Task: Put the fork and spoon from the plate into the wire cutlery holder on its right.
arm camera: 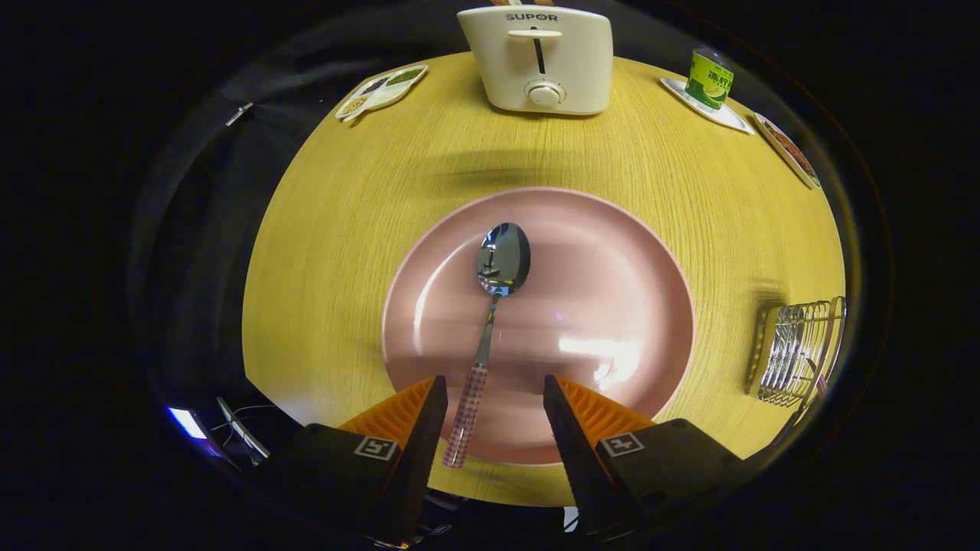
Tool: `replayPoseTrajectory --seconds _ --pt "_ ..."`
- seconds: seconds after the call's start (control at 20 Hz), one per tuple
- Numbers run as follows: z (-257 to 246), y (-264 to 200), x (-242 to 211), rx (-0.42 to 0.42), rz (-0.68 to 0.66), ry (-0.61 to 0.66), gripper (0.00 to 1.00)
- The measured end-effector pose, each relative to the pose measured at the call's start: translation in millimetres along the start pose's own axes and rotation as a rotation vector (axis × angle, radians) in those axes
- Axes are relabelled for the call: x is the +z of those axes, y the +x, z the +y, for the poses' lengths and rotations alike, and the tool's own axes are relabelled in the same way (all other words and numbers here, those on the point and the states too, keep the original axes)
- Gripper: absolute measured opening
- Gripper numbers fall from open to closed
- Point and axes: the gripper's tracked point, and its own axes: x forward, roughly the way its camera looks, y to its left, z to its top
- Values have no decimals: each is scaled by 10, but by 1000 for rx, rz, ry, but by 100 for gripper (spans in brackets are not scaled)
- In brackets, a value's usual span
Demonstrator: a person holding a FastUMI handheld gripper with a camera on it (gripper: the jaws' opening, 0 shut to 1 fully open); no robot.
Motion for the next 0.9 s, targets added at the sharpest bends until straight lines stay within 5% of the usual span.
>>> replayPoseTrajectory --seconds 0.15,0.45,0.9 --pt "54 71 -58 1 29 -9 69" --pt "-49 105 -150 -26 85 11 20" --pt "-189 -344 -165 126 65 -1 10"
